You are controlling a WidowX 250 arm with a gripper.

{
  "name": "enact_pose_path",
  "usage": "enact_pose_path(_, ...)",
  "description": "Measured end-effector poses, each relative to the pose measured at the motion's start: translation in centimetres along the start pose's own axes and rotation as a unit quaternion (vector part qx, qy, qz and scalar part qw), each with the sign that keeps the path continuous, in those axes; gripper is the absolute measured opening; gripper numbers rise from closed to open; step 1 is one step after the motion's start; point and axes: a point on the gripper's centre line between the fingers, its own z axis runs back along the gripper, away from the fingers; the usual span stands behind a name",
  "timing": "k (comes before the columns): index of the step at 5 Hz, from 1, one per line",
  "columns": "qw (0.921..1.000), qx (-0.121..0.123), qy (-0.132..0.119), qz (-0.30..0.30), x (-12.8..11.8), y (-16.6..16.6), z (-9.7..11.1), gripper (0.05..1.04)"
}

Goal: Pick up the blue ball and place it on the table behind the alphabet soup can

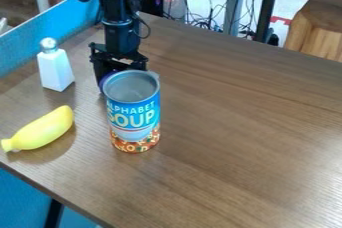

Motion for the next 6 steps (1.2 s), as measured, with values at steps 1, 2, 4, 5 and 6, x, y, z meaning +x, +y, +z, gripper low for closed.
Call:
enact_pose_path(1,0.9999,-0.01,-0.003,0.007,0.1,-0.3,-0.1,0.862)
enact_pose_path(2,0.9999,-0.012,-0.002,0.007,0.1,-0.4,0.0,0.964)
enact_pose_path(4,0.9975,0.011,-0.067,-0.021,0.7,-2.3,6.0,0.997)
enact_pose_path(5,0.996,0.009,-0.085,-0.026,0.1,-2.8,7.6,0.997)
enact_pose_path(6,0.9971,0.02,-0.068,-0.029,-1.7,-2.6,8.9,0.997)
